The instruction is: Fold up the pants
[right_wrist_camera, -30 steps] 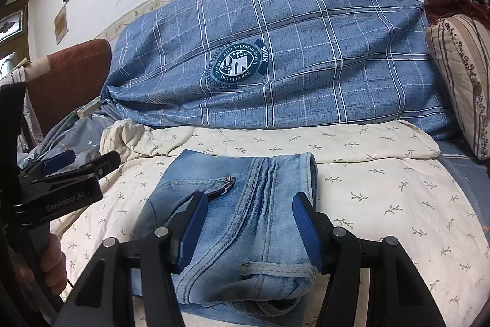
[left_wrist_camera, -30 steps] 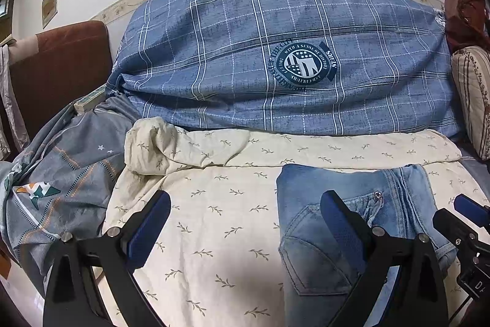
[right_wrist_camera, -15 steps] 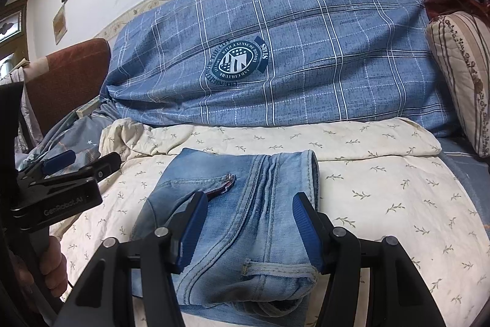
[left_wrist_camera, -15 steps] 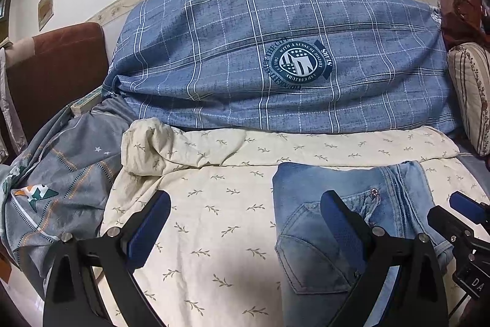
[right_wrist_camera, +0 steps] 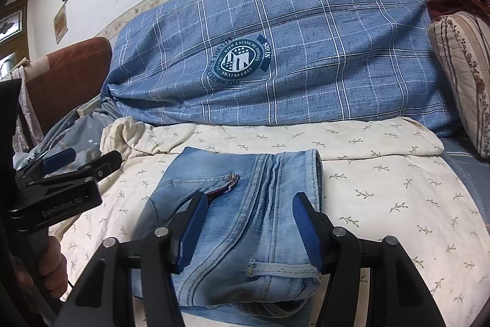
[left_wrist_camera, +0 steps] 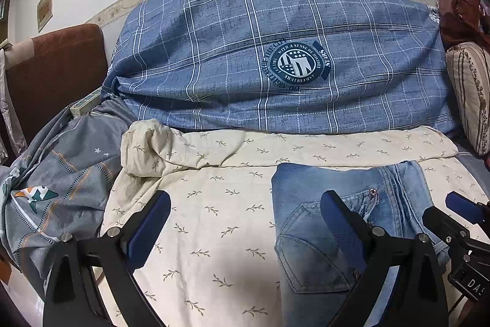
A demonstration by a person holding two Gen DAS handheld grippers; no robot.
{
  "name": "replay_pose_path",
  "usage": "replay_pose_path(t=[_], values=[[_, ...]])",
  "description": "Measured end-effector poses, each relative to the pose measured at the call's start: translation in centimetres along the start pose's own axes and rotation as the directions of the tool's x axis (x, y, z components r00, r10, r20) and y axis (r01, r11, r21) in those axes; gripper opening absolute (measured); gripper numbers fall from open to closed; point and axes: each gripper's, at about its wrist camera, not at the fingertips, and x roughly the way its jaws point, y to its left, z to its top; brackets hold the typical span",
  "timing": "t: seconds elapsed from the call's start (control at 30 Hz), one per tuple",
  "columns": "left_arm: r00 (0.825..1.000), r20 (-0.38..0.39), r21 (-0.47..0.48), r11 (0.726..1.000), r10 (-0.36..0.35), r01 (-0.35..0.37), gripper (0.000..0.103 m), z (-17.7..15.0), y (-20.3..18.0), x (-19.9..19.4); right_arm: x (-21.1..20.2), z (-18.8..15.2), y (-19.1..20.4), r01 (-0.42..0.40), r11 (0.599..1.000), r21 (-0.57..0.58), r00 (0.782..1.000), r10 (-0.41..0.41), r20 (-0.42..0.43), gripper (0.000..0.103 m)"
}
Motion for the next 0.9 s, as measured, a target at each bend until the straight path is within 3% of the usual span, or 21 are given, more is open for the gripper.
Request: replay_pose_path(t=[0.9], values=[[1.000, 0.003, 0.003, 1.000, -0.005, 0.005, 0.098, 0.10, -0.08, -0.29, -0.22, 0.00, 0.32, -0.001, 1.000, -0.007, 1.000, 0.001, 0.005, 0.061]])
